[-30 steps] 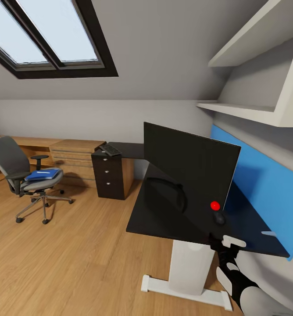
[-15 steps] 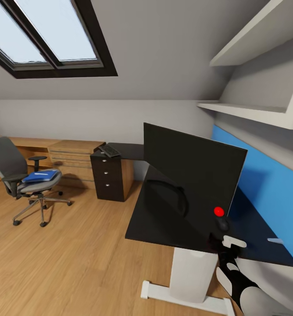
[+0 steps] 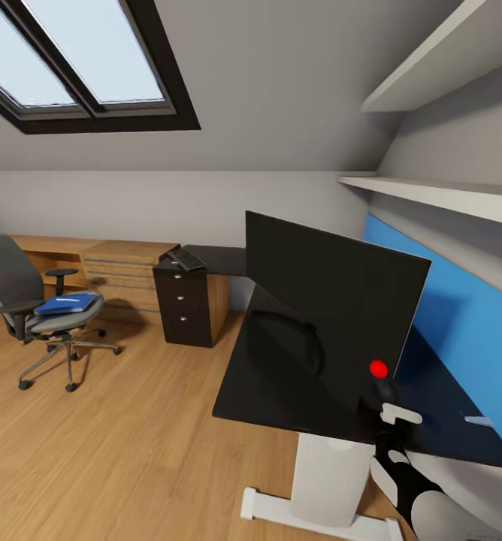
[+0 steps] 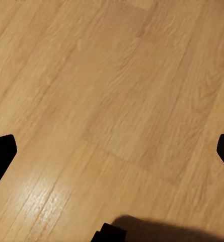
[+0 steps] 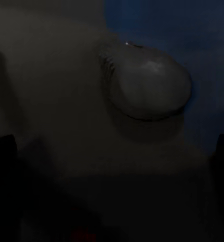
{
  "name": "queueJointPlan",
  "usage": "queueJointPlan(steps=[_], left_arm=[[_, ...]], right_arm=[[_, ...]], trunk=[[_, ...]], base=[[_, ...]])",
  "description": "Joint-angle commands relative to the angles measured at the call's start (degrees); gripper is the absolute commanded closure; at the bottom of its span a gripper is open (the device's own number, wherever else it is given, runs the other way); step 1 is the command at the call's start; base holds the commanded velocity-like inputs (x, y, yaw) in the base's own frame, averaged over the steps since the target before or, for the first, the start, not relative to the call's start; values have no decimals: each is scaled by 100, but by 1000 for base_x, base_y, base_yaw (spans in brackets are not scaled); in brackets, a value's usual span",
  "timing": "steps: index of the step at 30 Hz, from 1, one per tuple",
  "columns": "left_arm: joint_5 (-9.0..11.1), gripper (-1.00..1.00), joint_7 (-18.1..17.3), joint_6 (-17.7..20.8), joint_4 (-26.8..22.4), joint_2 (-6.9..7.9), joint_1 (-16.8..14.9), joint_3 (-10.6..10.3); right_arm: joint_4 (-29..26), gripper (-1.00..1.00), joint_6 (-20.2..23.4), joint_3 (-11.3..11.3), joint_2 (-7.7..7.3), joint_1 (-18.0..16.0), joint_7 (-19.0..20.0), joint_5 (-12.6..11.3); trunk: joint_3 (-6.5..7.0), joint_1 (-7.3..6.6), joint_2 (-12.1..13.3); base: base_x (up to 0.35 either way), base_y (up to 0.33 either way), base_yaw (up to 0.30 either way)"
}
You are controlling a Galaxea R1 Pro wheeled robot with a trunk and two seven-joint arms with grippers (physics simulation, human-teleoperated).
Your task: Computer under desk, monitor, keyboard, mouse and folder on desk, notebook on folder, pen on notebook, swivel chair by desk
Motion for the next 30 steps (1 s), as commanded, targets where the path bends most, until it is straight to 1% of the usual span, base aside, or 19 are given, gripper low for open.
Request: queueJointPlan(steps=[1,15,23,30], left_arm=[[50,-100,23,-21,3,1,-4,-43],[54,-100,23,-21,3,4,-4,-43],[55,-100,30,-19,3,4,-4,-43],[58,-100,32,-16,3,8,-4,-43]], right_arm=[[180,-100,10,-24,1,-1,57,-127],[180,-100,10,-20,0,-1,57,-118],[180,-100,10,-16,0,-1,57,-113],[180,-100,10,-15,-2,-1,57,-113]], trunk=[[-7,2,-2],[-7,2,-2],[-7,2,-2],[-7,2,-2]], base=[[137,-18,0],[28,-5,0],[1,-107,0],[0,-37,0]])
